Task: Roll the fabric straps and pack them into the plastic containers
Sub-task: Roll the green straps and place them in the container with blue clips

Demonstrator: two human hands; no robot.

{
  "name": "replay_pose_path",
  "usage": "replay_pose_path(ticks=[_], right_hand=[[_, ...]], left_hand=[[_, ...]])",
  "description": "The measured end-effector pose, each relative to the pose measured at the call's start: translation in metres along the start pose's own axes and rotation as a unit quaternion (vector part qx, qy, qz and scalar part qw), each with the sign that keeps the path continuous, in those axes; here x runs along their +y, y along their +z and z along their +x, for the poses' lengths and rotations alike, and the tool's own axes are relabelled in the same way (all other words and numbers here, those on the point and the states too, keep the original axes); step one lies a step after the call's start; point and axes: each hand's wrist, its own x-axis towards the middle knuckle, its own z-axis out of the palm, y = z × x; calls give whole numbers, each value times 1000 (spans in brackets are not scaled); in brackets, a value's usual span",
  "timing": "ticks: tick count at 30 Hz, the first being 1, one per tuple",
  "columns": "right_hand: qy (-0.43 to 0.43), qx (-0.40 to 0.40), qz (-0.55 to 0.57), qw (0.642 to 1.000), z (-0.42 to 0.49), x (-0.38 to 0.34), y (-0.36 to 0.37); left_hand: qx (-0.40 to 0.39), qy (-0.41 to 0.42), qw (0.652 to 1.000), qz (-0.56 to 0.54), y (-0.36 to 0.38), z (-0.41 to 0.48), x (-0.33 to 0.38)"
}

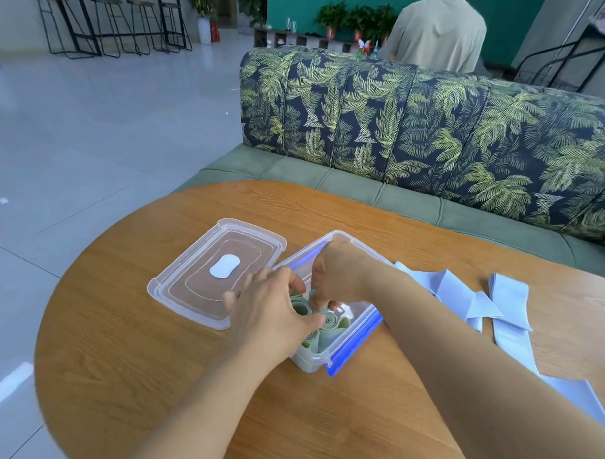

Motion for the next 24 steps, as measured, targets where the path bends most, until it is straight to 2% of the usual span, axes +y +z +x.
replay_pose_path(ticks=[10, 24], right_hand=[[26, 4, -21, 999, 1, 0, 2], [19, -16, 47, 999, -11, 9, 5]], left_hand=[[-11, 12, 1000, -1, 0, 2, -2], [-34, 11, 999, 15, -2, 1, 2]])
